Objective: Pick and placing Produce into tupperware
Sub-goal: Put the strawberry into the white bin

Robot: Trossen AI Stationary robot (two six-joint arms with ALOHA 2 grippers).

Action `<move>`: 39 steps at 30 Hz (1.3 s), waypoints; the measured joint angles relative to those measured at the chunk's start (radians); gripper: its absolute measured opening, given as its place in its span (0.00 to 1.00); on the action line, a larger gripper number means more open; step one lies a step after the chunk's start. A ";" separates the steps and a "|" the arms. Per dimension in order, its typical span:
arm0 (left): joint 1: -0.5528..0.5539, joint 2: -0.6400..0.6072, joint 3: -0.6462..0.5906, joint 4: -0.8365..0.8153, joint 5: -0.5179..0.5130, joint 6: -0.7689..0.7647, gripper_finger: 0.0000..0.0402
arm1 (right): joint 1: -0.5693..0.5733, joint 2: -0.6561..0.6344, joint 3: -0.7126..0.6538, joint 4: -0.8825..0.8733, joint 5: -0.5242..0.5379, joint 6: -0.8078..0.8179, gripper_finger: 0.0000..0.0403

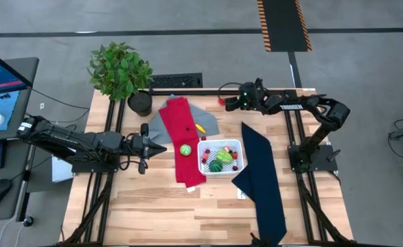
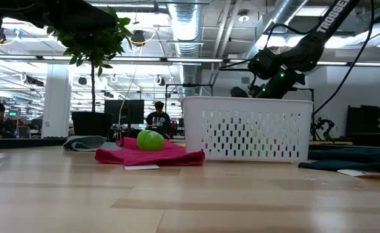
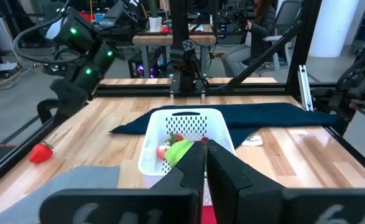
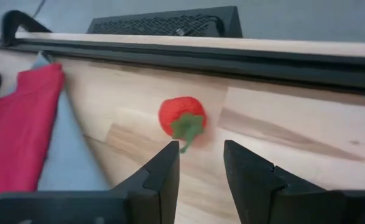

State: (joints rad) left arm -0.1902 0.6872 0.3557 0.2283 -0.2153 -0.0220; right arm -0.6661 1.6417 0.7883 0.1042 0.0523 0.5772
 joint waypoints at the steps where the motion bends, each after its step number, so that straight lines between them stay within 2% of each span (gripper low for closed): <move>1: 0.000 0.000 0.000 0.000 0.000 0.000 0.02 | 0.001 0.000 0.000 0.004 -0.004 -0.009 0.37; 9: 0.000 0.000 0.000 0.001 0.000 0.000 0.02 | -0.004 0.050 0.008 0.007 -0.063 -0.019 0.34; 16: 0.000 0.000 0.000 -0.014 -0.001 -0.001 0.02 | 0.012 0.170 0.123 -0.021 -0.074 -0.049 0.34; 27: 0.000 0.000 0.000 -0.036 -0.005 -0.025 0.02 | 0.016 0.179 0.202 -0.149 -0.061 -0.081 0.30; 31: 0.000 0.000 0.000 -0.037 -0.005 -0.025 0.02 | 0.016 0.179 0.202 -0.153 -0.052 -0.081 0.24; 36: 0.000 0.000 0.000 -0.037 -0.005 -0.026 0.02 | 0.016 0.179 0.202 -0.157 -0.060 -0.091 0.05; 39: 0.000 0.000 0.000 -0.037 -0.005 -0.026 0.02 | 0.016 0.179 0.202 -0.164 -0.075 -0.097 0.05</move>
State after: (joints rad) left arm -0.1903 0.6872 0.3557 0.1909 -0.2203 -0.0479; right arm -0.6502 1.8210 0.9905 -0.0602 -0.0229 0.4801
